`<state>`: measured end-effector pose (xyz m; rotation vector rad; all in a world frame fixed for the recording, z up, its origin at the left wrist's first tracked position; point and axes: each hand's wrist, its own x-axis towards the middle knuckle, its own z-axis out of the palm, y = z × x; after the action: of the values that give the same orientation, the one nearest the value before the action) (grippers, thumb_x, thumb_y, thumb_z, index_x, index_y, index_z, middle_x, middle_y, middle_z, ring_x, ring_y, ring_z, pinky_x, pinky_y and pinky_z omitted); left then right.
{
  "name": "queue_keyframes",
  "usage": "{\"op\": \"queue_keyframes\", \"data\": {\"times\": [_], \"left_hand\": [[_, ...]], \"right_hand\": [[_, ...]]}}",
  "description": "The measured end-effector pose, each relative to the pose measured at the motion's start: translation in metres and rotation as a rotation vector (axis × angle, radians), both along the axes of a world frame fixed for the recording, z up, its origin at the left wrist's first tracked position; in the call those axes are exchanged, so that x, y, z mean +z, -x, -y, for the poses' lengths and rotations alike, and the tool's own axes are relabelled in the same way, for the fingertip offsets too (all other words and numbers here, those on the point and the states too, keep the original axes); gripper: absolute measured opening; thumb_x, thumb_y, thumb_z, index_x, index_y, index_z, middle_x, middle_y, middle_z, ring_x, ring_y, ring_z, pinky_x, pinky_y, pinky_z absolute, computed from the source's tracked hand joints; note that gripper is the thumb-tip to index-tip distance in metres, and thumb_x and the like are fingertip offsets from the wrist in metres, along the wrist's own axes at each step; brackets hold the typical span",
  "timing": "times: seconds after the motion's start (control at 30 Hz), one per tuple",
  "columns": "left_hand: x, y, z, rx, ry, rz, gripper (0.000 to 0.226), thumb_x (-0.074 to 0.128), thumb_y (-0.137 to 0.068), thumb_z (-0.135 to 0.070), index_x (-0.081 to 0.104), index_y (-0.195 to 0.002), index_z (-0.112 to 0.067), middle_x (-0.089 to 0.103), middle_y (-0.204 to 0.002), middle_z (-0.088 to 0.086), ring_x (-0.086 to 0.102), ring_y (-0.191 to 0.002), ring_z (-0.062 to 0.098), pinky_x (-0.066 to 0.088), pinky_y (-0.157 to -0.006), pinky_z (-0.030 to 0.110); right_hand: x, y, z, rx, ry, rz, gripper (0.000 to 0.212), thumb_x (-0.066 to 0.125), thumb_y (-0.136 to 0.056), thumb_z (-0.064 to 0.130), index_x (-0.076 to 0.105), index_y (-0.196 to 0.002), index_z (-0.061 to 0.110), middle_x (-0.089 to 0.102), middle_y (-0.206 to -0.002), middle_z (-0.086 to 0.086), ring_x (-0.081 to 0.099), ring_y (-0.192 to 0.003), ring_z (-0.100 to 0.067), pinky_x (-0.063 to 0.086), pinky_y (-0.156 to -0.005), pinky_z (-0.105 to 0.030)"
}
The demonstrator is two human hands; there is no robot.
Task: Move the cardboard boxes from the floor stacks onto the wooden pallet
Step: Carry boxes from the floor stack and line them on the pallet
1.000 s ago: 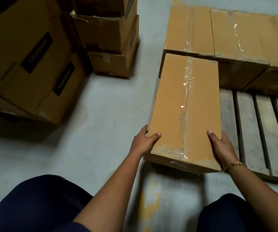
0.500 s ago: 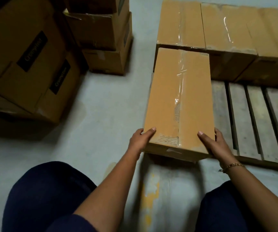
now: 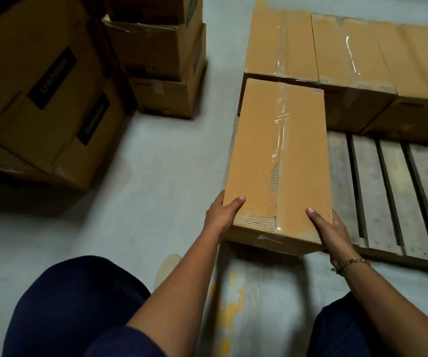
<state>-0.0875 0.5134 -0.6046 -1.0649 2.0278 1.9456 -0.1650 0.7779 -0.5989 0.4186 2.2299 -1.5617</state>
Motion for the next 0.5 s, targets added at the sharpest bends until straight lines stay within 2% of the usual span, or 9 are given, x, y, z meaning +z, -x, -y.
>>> {"op": "queue_keyframes", "data": {"times": [0.13, 0.23, 0.3, 0.43, 0.5], "left_hand": [[0.000, -0.001, 0.002, 0.021, -0.019, 0.006, 0.066, 0.068, -0.082, -0.067, 0.058, -0.138, -0.033, 0.068, -0.130, -0.004, 0.062, -0.119, 0.023, 0.049, -0.107, 0.048], [0.001, 0.000, 0.004, 0.055, -0.047, 0.020, 0.078, 0.068, -0.068, -0.074, 0.060, -0.136, -0.036, 0.069, -0.126, -0.008, 0.064, -0.117, 0.021, 0.050, -0.105, 0.048], [0.000, 0.003, 0.007, 0.063, -0.058, 0.020, 0.078, 0.068, -0.066, -0.074, 0.061, -0.134, -0.036, 0.070, -0.125, -0.008, 0.064, -0.116, 0.021, 0.051, -0.104, 0.049], [0.001, 0.007, 0.011, 0.065, -0.058, 0.020, 0.080, 0.067, -0.064, -0.077, 0.061, -0.133, -0.036, 0.069, -0.124, -0.007, 0.064, -0.115, 0.022, 0.052, -0.102, 0.051], [0.000, 0.010, 0.012, 0.075, -0.050, 0.022, 0.082, 0.066, -0.062, -0.079, 0.061, -0.132, -0.037, 0.069, -0.124, -0.007, 0.064, -0.115, 0.022, 0.052, -0.102, 0.051]], "right_hand": [[-0.001, 0.001, 0.002, 0.016, -0.017, -0.005, 0.085, 0.076, -0.074, 0.066, 0.051, -0.146, 0.028, 0.064, -0.133, 0.001, 0.060, -0.120, -0.025, 0.048, -0.107, -0.051], [-0.001, 0.003, 0.007, 0.022, -0.009, -0.021, 0.074, 0.074, -0.083, 0.056, 0.051, -0.146, 0.025, 0.064, -0.132, 0.000, 0.060, -0.120, -0.025, 0.048, -0.107, -0.047], [-0.002, 0.004, 0.010, 0.025, -0.010, -0.032, 0.069, 0.074, -0.086, 0.052, 0.052, -0.145, 0.023, 0.064, -0.132, 0.000, 0.061, -0.118, -0.024, 0.048, -0.104, -0.042], [0.001, 0.005, 0.014, 0.028, -0.020, -0.038, 0.071, 0.074, -0.085, 0.055, 0.052, -0.144, 0.023, 0.064, -0.132, 0.000, 0.060, -0.120, -0.024, 0.047, -0.108, -0.045], [0.000, 0.007, 0.015, 0.028, -0.030, -0.044, 0.079, 0.074, -0.082, 0.059, 0.050, -0.147, 0.022, 0.063, -0.135, 0.001, 0.058, -0.123, -0.024, 0.044, -0.111, -0.047]]}}
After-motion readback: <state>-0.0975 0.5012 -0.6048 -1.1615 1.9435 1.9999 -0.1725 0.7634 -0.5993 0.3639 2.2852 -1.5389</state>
